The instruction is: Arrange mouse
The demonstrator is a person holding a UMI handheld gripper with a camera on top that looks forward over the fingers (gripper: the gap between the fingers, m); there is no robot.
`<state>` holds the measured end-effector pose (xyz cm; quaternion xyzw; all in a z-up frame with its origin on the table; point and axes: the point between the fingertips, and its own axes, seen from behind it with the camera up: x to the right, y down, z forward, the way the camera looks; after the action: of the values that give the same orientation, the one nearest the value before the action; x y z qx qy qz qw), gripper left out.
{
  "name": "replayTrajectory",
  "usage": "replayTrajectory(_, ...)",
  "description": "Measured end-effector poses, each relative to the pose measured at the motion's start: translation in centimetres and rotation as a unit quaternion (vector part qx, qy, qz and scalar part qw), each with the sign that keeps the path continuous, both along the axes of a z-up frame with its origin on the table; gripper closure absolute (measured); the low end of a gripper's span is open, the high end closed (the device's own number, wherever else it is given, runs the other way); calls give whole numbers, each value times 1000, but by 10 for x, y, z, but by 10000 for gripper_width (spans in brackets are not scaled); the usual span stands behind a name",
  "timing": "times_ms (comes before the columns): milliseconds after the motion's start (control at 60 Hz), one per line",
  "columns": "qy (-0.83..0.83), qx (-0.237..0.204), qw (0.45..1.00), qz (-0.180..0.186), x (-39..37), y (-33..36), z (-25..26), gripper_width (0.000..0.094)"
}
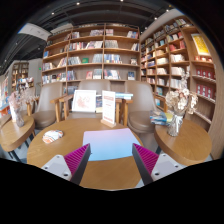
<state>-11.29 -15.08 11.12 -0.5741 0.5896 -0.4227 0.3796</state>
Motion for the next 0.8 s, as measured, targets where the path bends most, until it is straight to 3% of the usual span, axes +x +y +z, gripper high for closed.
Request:
replayTrajectory(150, 17, 22, 999, 22, -10, 23, -4, 72)
replayTrajectory(417, 39, 17, 998, 43, -12, 99, -21, 83)
replayTrajectory(800, 65, 1, 992, 105, -1, 253, -56, 80)
